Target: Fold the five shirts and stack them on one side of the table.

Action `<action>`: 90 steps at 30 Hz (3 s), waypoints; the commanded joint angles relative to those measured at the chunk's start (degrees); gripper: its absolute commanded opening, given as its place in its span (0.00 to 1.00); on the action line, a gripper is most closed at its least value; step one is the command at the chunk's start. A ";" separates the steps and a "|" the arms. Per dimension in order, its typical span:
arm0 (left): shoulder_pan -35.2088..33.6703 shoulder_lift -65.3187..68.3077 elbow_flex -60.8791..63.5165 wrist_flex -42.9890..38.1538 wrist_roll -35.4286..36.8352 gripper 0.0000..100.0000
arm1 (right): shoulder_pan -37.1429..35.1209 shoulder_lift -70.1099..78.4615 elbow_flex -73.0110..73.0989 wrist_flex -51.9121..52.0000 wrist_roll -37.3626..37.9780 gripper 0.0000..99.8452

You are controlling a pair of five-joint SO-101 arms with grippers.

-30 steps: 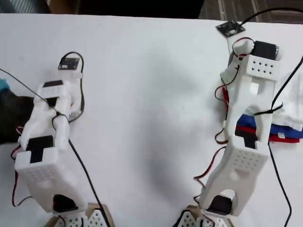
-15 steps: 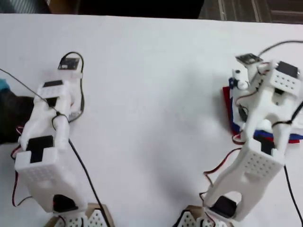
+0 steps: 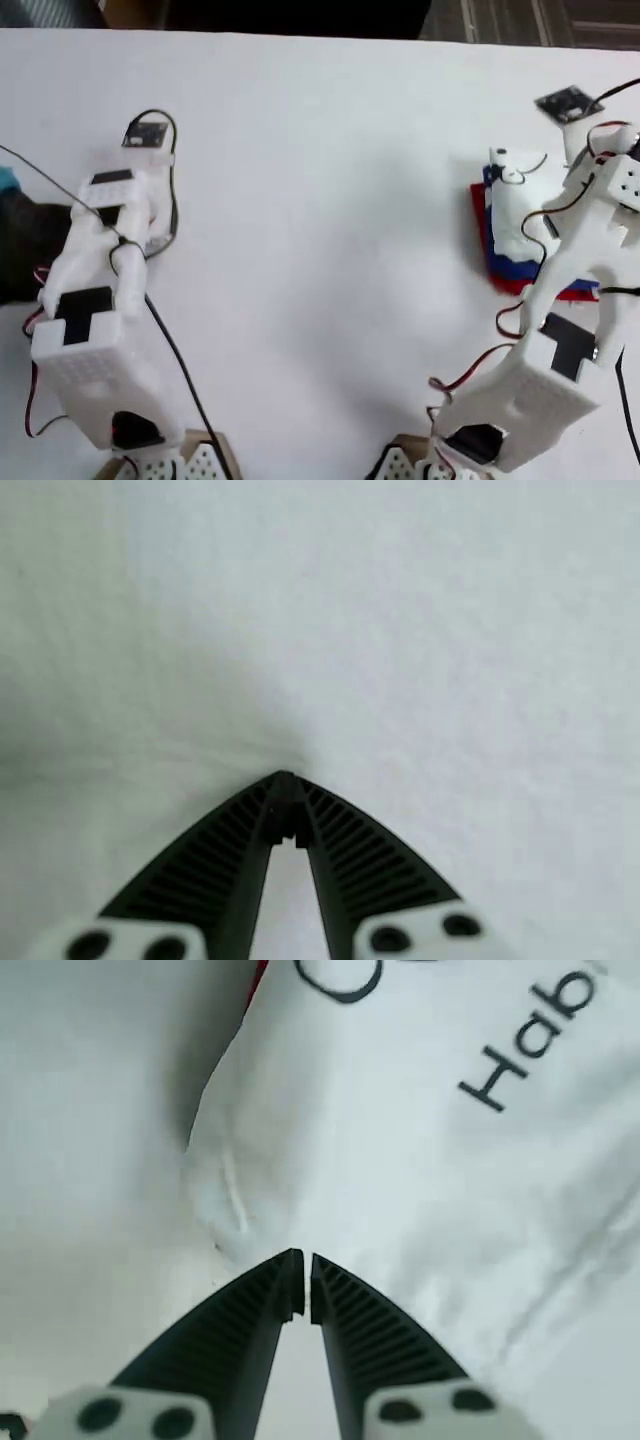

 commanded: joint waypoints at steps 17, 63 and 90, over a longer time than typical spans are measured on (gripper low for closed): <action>0.53 0.09 -2.07 -0.97 -0.62 0.03 | -5.58 -5.58 15.21 -5.49 -13.98 0.02; -42.81 9.23 -36.44 13.54 -32.44 0.28 | -33.45 -66.95 107.08 -49.63 -18.55 0.19; -12.92 16.53 -68.70 47.91 -18.55 0.03 | -33.01 -66.95 107.16 -50.59 -18.64 0.19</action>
